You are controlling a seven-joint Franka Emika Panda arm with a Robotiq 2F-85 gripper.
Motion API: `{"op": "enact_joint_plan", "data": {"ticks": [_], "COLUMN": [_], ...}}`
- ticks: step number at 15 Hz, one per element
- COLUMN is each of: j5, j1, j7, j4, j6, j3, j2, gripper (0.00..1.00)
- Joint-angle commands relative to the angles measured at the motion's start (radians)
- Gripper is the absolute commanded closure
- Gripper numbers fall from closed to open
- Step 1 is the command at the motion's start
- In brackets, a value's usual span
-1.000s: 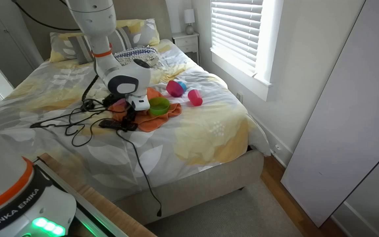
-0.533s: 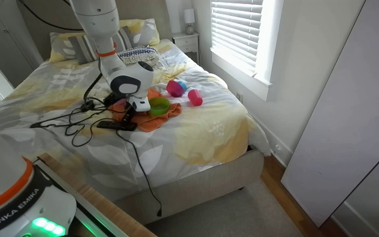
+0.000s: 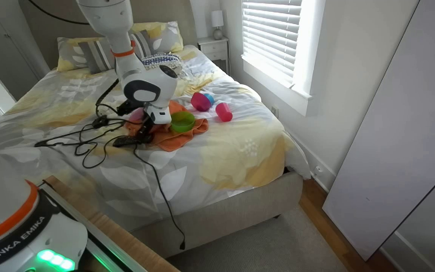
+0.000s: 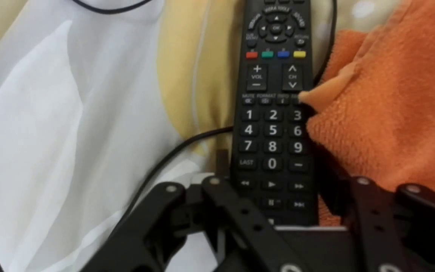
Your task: Move the remote to the right
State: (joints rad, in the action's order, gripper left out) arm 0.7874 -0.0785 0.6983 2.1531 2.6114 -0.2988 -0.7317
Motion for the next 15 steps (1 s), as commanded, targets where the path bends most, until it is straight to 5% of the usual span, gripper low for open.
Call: {"op": "enact_joint_plan", "data": {"ticks": [1, 5, 9, 10, 15], "j5": [0.09, 0.088, 0.055, 0.063, 0.079], "j1": [-0.013, -0.037, -0.062, -0.068, -0.109], "j7": [0.018, 0.097, 0.145, 0.129, 0.031], "j4": [0.111, 0.143, 0.105, 0.107, 0.098], "j6": [-0.075, -0.217, -0.289, -0.272, -0.129], "j3": [0.034, 0.1, 0.139, 0.141, 0.137], "j2": [0.197, 0.359, 0.371, 0.362, 0.246], "gripper": [0.67, 0.67, 0.67, 0.17, 0.0]}}
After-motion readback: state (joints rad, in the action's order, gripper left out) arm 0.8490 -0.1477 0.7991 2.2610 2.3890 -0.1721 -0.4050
